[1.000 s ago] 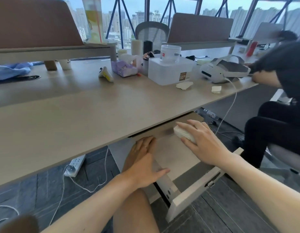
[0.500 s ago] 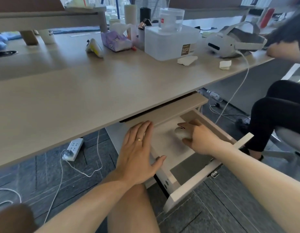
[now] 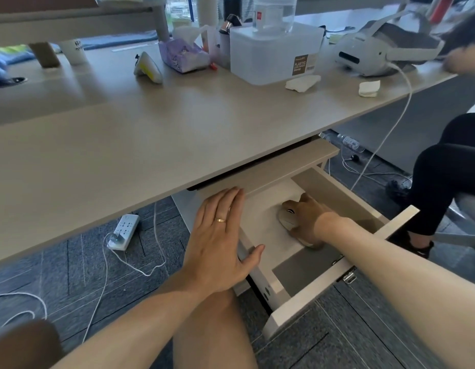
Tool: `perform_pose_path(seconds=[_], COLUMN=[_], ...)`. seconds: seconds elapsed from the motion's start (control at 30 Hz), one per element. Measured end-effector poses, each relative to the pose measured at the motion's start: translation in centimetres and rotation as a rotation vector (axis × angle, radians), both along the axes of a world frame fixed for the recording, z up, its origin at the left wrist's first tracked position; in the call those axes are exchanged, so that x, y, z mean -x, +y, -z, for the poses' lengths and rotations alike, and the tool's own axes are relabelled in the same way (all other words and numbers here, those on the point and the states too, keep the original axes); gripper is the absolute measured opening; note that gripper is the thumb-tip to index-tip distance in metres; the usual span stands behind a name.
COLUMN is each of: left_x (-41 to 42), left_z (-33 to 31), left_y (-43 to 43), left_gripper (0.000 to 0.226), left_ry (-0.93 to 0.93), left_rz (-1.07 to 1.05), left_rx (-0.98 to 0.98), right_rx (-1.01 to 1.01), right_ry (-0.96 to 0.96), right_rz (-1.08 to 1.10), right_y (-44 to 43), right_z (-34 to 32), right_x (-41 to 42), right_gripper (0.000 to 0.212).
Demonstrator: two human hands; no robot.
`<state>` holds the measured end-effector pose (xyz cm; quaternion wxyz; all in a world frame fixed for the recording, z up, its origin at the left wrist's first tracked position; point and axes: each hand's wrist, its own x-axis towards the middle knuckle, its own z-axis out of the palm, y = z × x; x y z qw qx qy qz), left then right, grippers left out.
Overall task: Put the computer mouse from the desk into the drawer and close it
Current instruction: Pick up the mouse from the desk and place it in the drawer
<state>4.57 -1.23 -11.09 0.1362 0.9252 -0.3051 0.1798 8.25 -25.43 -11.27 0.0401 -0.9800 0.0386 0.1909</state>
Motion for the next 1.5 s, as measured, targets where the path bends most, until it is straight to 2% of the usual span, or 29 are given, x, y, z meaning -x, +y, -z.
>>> perform_pose_path(seconds=[0.27,0.37,0.7,0.8,0.93,1.0,1.17,1.27,1.37,1.43,1.5], left_x=[0.0,0.0,0.1,0.1,0.4,0.6,1.0,1.2,1.4,1.4,1.3], left_z=[0.1,0.1,-0.3,-0.5,-1.0,-1.4,-2.6,-3.4,-4.1,-4.7,-5.3], left_y=[-0.1,-0.1,-0.1,0.0,0.2,0.2,0.1,0.2,0.2,0.0,-0.2], left_gripper=[0.095,0.095,0.095,0.095,0.094,0.094,0.098,0.102,0.11,0.118,0.126], left_ry=[-0.011,-0.007,0.013,0.023,0.04,0.047,0.102,0.147,0.219,0.29,0.357], left_rz=[-0.007,-0.008,-0.01,-0.007,-0.007,-0.014,-0.044,-0.035,-0.035,-0.052,-0.074], left_rx=[0.002,-0.002,-0.019,-0.029,-0.038,-0.05,-0.126,-0.142,-0.116,-0.105,-0.097], right_rx=[-0.033,-0.028,-0.117,-0.185,-0.254,-0.24,-0.274,-0.432,-0.742,-0.968,-1.19], right_ry=[0.052,0.112,0.058,-0.087,-0.428,-0.532,-0.675,-0.706,-0.748,-0.735,-0.661], right_rz=[-0.031,-0.073,-0.013,0.01,-0.021,-0.005,0.309,0.533,0.736,0.894,1.013], right_y=[-0.4,-0.7,-0.4,-1.1,-1.8,-1.9,-1.0,0.1,0.9,1.0,1.1], right_z=[-0.5,-0.4,-1.7,-3.6,-4.7,-4.1,-2.6,-2.6,-2.2,-1.4,-0.7], right_x=[0.3,0.6,1.5,3.4,8.6,10.7,13.0,13.8,14.8,15.0,14.6], right_gripper=[0.092,0.086,0.085,0.085,0.064,0.06,0.069,0.087,0.103,0.096,0.071])
